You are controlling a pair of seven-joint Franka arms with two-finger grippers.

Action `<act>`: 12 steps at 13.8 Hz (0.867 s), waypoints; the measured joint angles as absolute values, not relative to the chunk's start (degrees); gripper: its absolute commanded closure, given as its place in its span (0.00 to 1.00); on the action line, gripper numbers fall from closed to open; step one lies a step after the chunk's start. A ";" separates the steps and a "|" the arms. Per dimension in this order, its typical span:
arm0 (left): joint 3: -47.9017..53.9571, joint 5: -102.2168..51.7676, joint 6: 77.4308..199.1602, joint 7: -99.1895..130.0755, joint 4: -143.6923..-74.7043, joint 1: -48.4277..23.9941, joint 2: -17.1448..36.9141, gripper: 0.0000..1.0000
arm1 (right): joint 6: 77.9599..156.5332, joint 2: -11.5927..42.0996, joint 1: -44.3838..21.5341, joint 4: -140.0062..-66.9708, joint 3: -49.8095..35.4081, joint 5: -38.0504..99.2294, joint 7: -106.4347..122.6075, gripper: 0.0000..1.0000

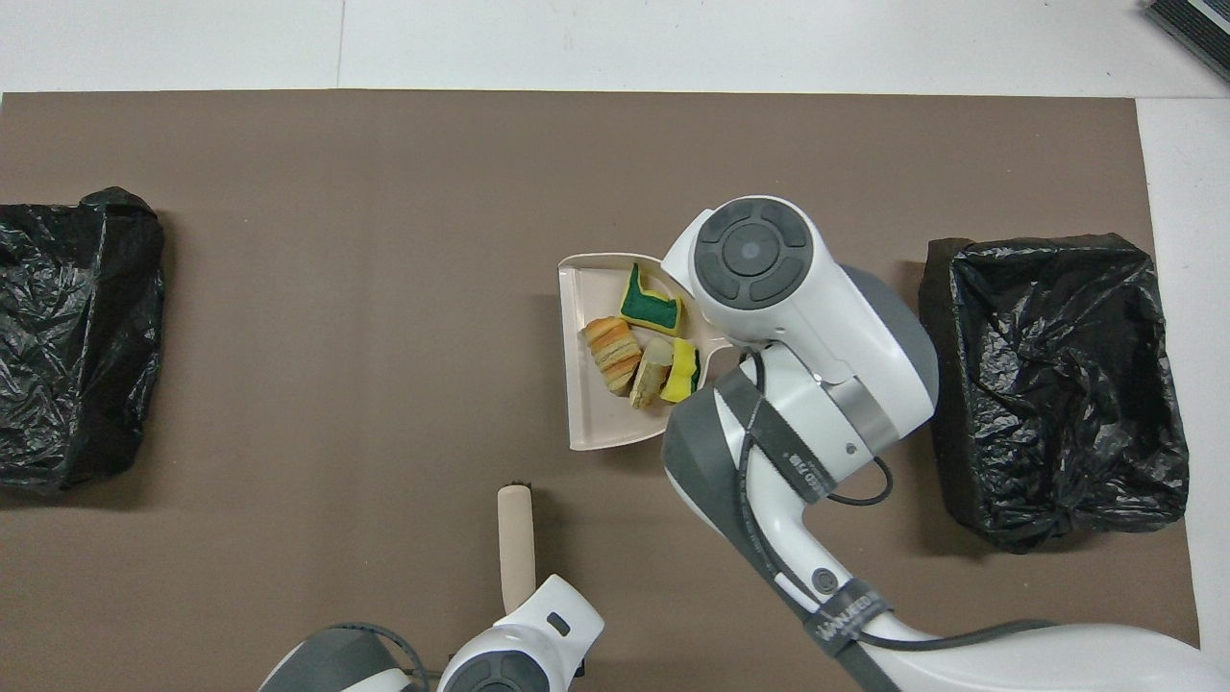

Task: Sweep and dump trash in bin
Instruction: 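Carry the loaded dustpan with the right gripper toward the nearby bin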

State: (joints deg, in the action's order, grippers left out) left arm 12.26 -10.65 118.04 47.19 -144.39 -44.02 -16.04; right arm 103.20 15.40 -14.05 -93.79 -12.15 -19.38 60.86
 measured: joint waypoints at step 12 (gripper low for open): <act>11.77 -12.03 125.39 48.22 -144.10 -45.65 -9.25 0.00 | 97.69 7.75 8.59 -91.62 -11.93 -15.75 83.71 1.00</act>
State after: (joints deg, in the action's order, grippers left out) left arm 11.77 -12.03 125.39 48.22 -144.10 -45.65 -9.25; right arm 97.69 7.75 8.59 -91.62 -11.93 -15.75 83.71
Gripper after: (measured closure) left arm 0.445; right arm 0.674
